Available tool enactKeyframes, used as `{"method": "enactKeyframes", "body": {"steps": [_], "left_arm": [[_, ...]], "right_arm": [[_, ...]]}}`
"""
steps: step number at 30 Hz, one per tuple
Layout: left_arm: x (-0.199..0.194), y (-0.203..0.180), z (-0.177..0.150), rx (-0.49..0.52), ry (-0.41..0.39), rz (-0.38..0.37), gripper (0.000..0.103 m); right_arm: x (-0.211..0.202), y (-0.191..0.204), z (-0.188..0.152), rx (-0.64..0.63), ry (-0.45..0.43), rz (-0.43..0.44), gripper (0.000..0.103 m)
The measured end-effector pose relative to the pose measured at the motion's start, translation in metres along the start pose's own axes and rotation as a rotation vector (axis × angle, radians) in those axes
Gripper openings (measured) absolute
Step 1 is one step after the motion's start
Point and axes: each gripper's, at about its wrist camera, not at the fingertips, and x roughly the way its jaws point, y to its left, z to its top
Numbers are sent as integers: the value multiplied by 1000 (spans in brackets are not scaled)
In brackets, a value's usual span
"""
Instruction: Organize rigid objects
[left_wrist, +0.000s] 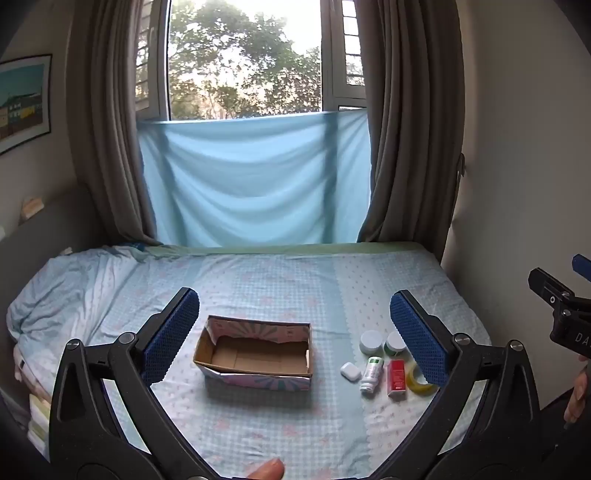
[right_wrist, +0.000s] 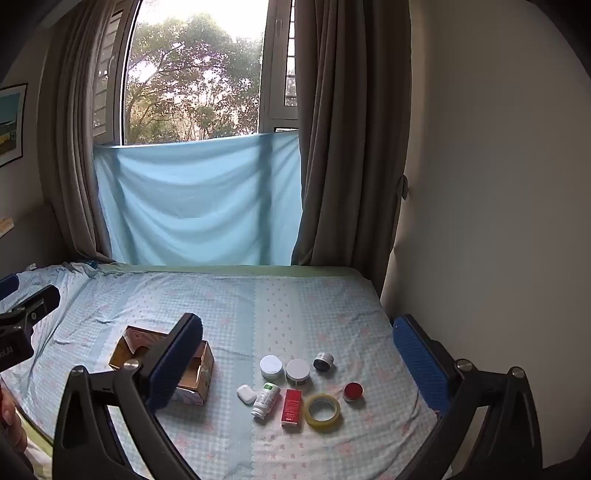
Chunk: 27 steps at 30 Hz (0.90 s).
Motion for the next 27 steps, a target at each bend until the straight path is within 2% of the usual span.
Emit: {"method": "enactKeyframes", "body": {"steps": [2, 4, 7, 9, 14, 27], "left_arm": [[1, -1, 1, 19, -6, 16, 103], [-3, 10, 0, -5, -31, -17, 103], [-5, -2, 2, 37, -42, 13, 103], [-7, 3, -1, 22, -46, 2, 103], [-5, 4, 3, 18, -29, -2, 103], [0, 1, -1, 34, -23, -30, 103]], "right_arm": [[1, 0, -1, 7, 10, 5, 103], [2, 0, -1, 4, 7, 2, 103], [-1, 1, 3, 7, 2, 4, 103], [1, 0, 4, 10, 0, 1, 103], [10, 4, -6, 10, -5, 10, 103], [8, 11, -4, 2, -11, 2, 103]]}}
